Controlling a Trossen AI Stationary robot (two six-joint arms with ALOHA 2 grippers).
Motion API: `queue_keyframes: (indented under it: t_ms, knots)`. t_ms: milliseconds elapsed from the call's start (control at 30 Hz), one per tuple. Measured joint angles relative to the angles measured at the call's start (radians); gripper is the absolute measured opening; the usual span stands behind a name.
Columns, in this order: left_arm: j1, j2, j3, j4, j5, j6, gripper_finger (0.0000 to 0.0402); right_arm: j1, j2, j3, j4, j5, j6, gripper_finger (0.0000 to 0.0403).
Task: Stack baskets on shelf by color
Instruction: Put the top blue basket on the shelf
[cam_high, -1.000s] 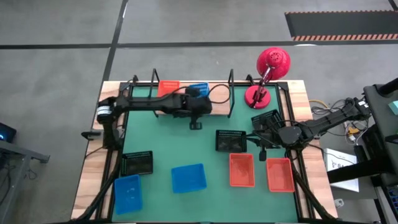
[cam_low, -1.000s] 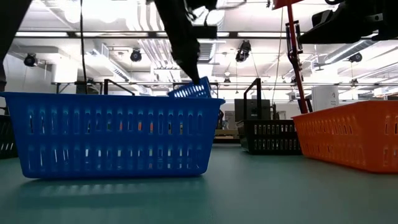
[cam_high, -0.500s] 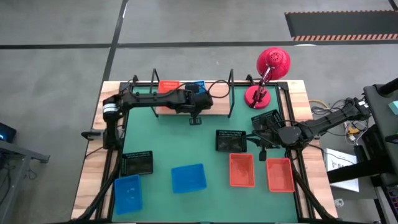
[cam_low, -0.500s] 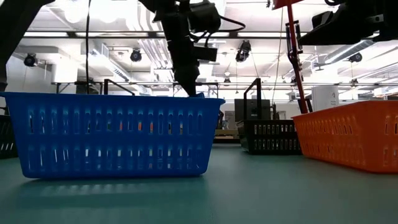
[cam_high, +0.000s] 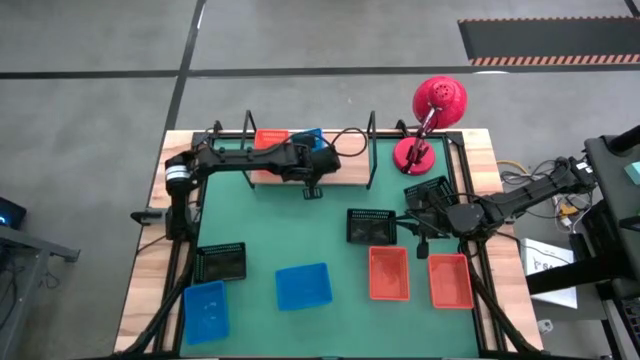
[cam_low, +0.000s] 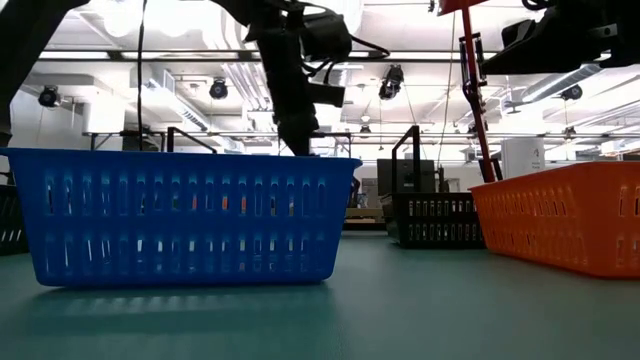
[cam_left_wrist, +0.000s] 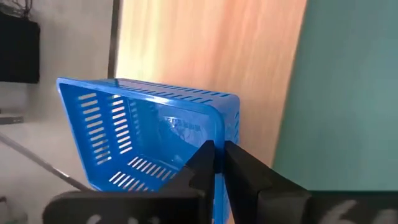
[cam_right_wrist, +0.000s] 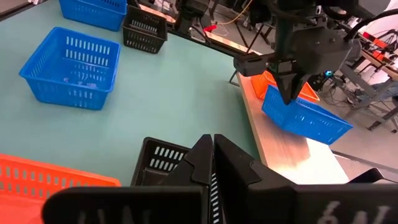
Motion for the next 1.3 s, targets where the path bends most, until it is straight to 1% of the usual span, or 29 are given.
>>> queue_keyframes:
  t_ms: [367,533,600,700,800,867,1000,1200,1300]
  knots:
    - [0.003,0.0,0.0,0.002,-0.003,0.0,0.0044,0.0,0.0,0.0,0.0,0.0,0.0,0.0009]
    - [-0.005,-0.021,0.011,-0.011,-0.002,0.007,0.0048,0.0,0.0,0.0,0.0,0.0,0.0,0.0009]
    - [-0.009,-0.049,0.016,-0.011,-0.001,0.05,0.0048,0.0,0.0,0.0,0.0,0.0,0.0,0.0009]
    - [-0.006,-0.091,0.013,-0.034,-0.001,0.168,0.0047,0.0,0.0,0.0,0.0,0.0,0.0,0.0009]
    - [0.031,-0.115,0.002,-0.036,0.019,0.244,0.0047,0.0,0.0,0.0,0.0,0.0,0.007,0.0009]
    - [0.072,-0.117,0.002,-0.023,0.058,0.223,0.0047,0.0,0.0,0.0,0.0,0.0,0.008,0.0009]
    - [0.127,-0.084,-0.002,0.042,0.176,0.156,0.0047,0.0,0.0,0.0,0.0,0.0,0.008,0.0009]
    - [0.127,-0.038,-0.004,0.076,0.195,0.119,0.0047,0.0,0.0,0.0,0.0,0.0,0.008,0.0009]
    - [0.124,-0.029,-0.004,0.078,0.209,0.067,0.0047,0.0,0.0,0.0,-0.003,0.0,0.007,0.0009]
